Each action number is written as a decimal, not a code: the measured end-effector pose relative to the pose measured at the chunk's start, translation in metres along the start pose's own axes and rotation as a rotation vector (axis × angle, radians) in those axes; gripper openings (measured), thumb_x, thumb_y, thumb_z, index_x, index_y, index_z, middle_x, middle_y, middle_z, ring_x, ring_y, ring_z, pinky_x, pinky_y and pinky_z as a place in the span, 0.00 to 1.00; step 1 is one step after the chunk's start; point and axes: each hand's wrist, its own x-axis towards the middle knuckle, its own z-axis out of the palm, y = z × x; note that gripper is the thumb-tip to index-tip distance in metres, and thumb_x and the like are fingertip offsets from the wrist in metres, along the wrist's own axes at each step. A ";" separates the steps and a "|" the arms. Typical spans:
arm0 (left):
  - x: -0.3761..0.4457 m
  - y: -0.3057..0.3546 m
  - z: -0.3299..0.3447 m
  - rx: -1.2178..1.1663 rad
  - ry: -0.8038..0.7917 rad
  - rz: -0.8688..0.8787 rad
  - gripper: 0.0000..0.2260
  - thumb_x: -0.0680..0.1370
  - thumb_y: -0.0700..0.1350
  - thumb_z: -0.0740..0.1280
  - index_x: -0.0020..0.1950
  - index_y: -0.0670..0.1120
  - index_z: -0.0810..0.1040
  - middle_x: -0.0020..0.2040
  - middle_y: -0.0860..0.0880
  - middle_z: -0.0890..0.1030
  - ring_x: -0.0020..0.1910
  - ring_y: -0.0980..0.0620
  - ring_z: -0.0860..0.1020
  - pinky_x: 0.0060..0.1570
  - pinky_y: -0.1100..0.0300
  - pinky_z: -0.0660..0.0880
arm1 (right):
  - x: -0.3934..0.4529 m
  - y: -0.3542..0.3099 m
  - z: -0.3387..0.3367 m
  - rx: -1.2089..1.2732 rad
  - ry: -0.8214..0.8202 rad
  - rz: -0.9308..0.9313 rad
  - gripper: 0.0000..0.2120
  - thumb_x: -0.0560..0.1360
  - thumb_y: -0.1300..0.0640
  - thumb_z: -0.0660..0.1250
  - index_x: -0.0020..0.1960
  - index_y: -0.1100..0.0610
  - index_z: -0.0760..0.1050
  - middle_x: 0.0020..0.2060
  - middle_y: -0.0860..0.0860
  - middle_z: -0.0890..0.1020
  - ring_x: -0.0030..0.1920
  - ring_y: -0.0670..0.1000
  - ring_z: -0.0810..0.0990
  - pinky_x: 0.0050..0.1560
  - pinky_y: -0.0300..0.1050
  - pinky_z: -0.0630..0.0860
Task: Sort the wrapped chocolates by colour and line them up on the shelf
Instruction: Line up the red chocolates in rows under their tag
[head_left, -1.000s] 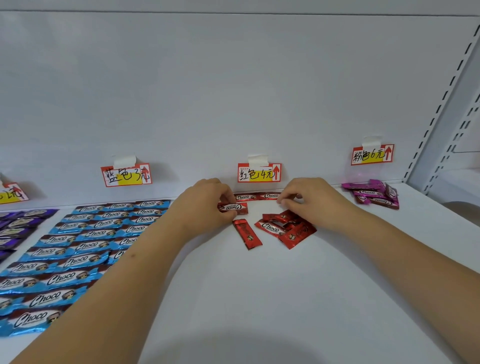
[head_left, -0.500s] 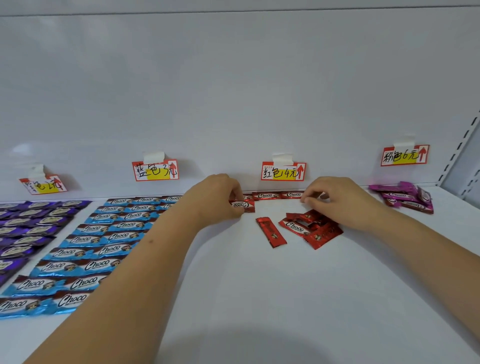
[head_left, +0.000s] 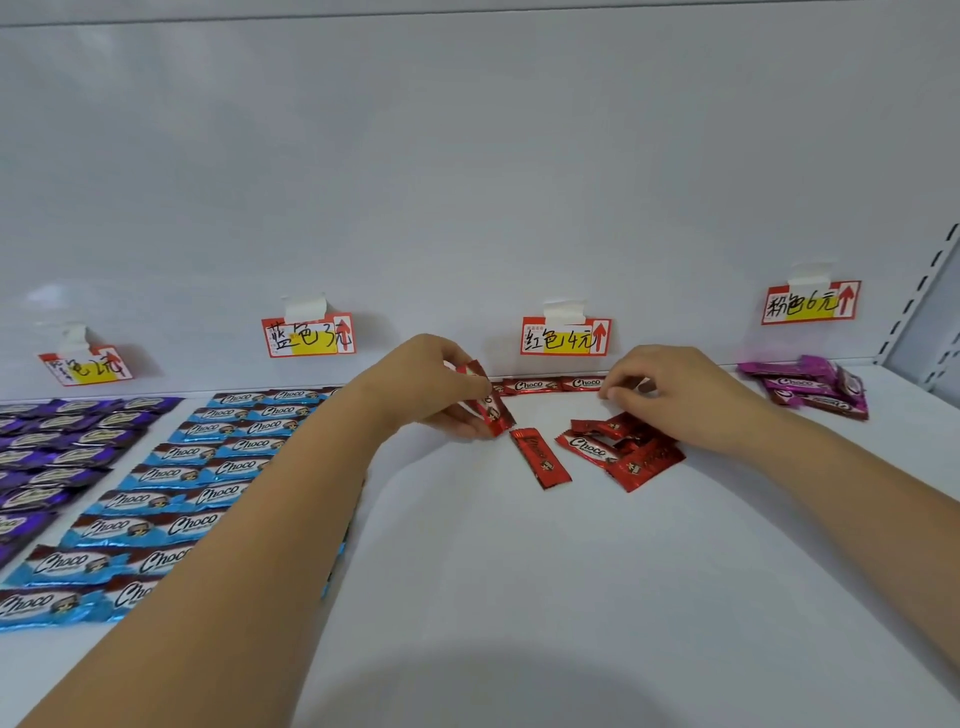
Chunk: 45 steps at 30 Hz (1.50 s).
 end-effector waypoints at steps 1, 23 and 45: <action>0.000 -0.002 -0.001 0.052 0.020 -0.002 0.10 0.77 0.41 0.70 0.55 0.39 0.76 0.40 0.42 0.86 0.38 0.47 0.86 0.41 0.57 0.83 | 0.000 0.000 0.000 -0.002 -0.002 0.003 0.06 0.78 0.55 0.66 0.49 0.52 0.83 0.48 0.47 0.82 0.49 0.47 0.79 0.55 0.47 0.76; 0.020 -0.028 0.002 0.796 0.201 0.497 0.05 0.76 0.47 0.71 0.49 0.48 0.82 0.41 0.54 0.75 0.41 0.55 0.74 0.45 0.59 0.73 | 0.002 0.002 0.001 -0.020 -0.016 -0.006 0.06 0.78 0.54 0.67 0.50 0.52 0.82 0.47 0.47 0.81 0.48 0.47 0.79 0.54 0.46 0.75; -0.007 0.000 0.022 0.710 -0.181 0.346 0.12 0.71 0.59 0.74 0.52 0.58 0.79 0.51 0.56 0.75 0.47 0.59 0.75 0.44 0.65 0.69 | -0.011 -0.009 -0.031 0.082 -0.383 0.075 0.11 0.73 0.49 0.74 0.54 0.42 0.80 0.52 0.36 0.78 0.55 0.41 0.77 0.55 0.39 0.75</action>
